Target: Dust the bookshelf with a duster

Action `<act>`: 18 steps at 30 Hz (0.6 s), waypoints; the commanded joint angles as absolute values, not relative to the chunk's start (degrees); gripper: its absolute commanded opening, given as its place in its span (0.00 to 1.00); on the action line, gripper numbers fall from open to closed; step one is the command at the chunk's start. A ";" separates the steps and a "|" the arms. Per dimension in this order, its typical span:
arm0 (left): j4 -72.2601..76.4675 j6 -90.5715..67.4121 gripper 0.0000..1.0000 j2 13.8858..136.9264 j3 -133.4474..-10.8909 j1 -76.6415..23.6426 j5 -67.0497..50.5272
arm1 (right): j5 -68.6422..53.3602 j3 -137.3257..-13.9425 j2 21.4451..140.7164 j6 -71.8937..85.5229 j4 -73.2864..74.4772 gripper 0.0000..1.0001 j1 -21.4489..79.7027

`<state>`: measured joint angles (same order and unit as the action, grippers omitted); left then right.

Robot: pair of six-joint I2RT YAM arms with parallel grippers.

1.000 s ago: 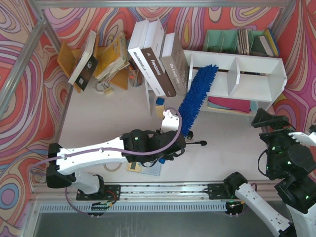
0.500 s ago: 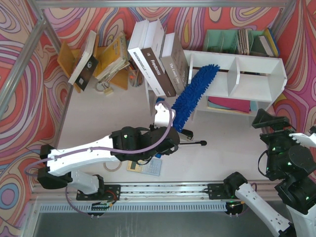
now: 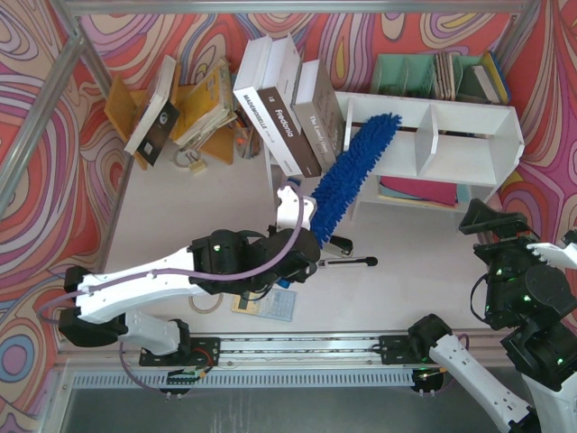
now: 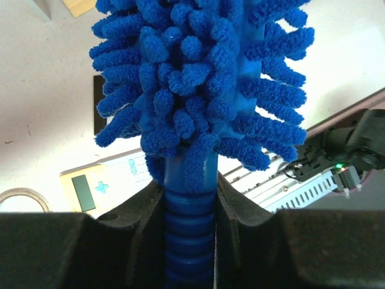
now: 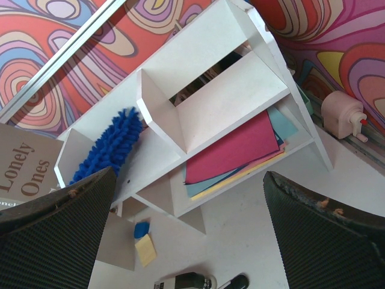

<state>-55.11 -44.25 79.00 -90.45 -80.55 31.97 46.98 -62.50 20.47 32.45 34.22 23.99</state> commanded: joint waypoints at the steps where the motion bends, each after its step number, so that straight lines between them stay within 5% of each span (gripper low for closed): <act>1: -48.87 -43.12 0.00 74.15 -92.11 -80.21 34.20 | 48.38 -62.64 19.86 33.11 34.90 0.98 24.15; 18: -45.22 -42.66 0.00 77.05 -87.99 -80.17 25.96 | 47.90 -63.19 20.74 33.03 34.37 0.97 24.17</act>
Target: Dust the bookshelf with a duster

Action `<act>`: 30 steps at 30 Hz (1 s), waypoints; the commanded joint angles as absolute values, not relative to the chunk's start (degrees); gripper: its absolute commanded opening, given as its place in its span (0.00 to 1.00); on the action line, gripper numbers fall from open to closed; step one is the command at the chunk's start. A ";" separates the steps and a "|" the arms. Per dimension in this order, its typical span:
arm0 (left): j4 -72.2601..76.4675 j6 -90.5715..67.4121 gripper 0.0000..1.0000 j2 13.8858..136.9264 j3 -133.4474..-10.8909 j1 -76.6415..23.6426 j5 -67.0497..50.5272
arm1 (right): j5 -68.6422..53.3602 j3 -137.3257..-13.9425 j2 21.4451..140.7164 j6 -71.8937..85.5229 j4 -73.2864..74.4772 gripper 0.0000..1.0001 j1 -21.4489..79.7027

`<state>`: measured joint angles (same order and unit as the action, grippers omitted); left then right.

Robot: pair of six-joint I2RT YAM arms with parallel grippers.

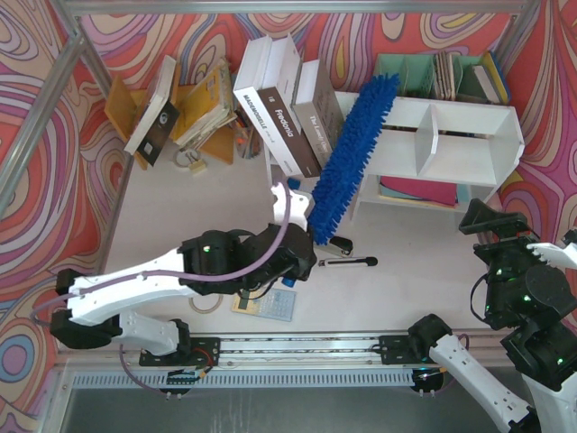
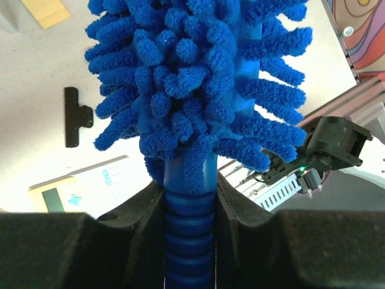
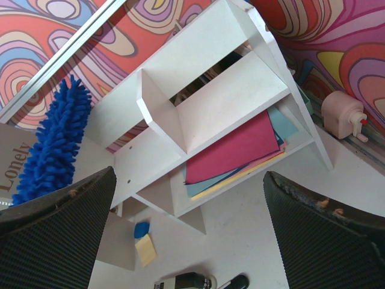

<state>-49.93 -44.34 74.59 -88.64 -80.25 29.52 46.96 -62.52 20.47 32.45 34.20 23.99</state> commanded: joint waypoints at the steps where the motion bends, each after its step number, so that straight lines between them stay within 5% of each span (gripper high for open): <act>1: -44.62 -42.18 0.00 77.68 -88.02 -80.19 25.00 | 47.90 -63.19 20.74 33.08 34.43 0.97 24.10; 13: -47.20 -41.28 0.00 81.27 -85.56 -80.17 23.28 | 48.08 -62.72 20.48 33.00 34.54 0.97 24.14; 30: -51.93 -49.16 0.00 70.07 -78.67 -82.27 32.00 | 46.81 -62.66 21.44 34.38 34.37 0.97 24.13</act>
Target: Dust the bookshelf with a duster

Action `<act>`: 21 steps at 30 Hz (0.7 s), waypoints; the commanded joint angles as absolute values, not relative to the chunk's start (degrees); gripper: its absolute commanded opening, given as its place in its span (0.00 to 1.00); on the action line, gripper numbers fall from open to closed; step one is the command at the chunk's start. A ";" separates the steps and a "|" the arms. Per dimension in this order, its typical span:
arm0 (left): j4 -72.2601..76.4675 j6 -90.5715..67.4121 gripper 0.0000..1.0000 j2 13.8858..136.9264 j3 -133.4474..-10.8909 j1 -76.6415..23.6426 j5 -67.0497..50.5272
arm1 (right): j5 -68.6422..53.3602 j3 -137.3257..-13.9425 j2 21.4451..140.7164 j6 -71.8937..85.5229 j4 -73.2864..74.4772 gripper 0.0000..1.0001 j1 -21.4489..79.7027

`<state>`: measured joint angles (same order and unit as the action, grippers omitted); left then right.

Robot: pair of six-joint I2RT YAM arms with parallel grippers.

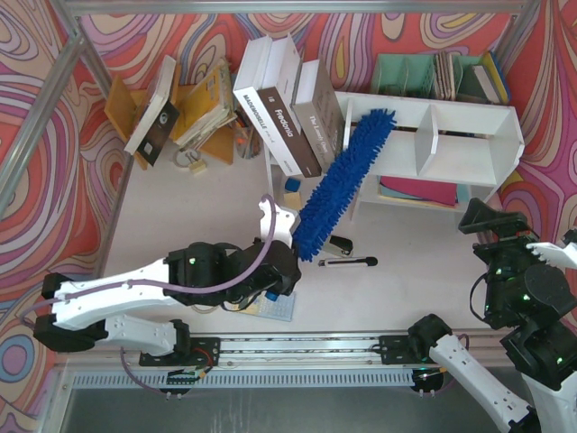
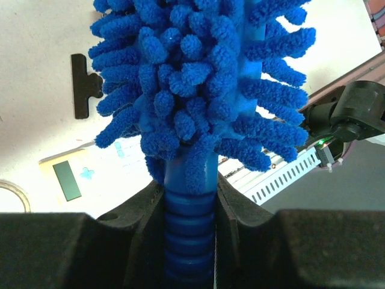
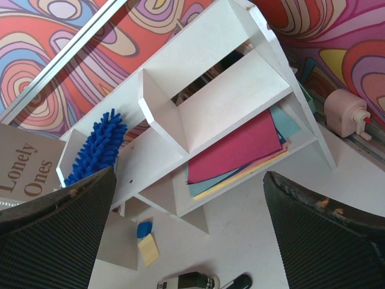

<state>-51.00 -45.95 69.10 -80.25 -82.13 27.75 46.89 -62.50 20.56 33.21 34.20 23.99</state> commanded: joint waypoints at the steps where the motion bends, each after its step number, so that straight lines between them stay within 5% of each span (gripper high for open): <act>1: -52.30 -49.47 0.00 70.13 -78.52 -82.20 32.41 | 46.69 -62.67 21.49 34.49 34.37 0.97 24.16; 21: -48.80 -36.86 0.00 83.88 -89.03 -82.21 23.05 | 46.76 -63.02 20.42 35.80 36.43 0.97 24.10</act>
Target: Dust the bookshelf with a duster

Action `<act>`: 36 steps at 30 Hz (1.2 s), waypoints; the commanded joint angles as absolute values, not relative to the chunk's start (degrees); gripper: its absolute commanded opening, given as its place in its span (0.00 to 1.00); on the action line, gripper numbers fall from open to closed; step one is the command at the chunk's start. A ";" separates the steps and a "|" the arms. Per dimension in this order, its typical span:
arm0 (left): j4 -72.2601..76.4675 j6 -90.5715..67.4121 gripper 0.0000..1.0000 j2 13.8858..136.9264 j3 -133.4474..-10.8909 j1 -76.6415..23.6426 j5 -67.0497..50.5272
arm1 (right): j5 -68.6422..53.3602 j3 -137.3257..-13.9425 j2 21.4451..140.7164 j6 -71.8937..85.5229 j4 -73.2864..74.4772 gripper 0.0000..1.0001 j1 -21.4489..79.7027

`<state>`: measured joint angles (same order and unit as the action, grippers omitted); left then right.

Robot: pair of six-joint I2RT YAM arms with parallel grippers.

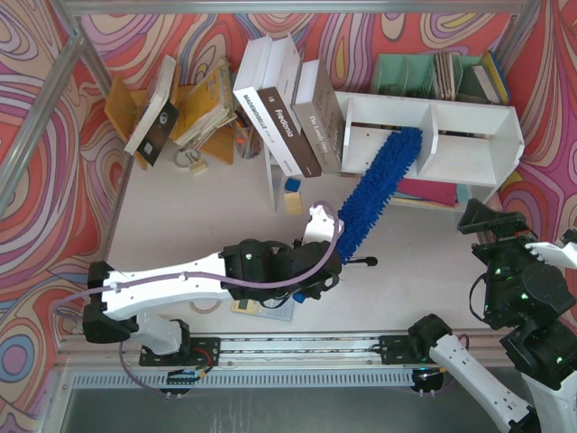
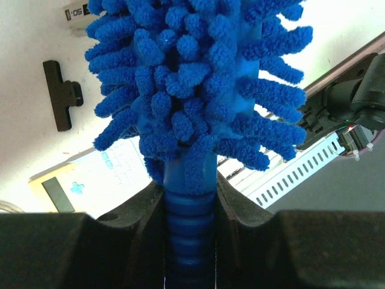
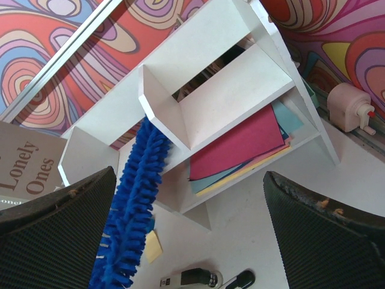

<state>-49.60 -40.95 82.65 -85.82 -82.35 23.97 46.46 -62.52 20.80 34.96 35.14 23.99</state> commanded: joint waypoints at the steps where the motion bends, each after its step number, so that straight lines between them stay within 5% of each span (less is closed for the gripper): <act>1: -49.27 -36.55 0.00 84.49 -90.19 -82.19 23.49 | 46.76 -62.95 20.33 35.80 36.39 0.97 24.10; 26: -58.69 -38.17 0.00 70.97 -84.86 -84.20 13.69 | 47.05 -62.23 21.80 35.55 34.86 0.98 24.14; 36: -59.42 -39.33 0.00 72.33 -84.40 -84.20 21.36 | 46.94 -61.96 21.45 35.95 35.24 0.97 24.10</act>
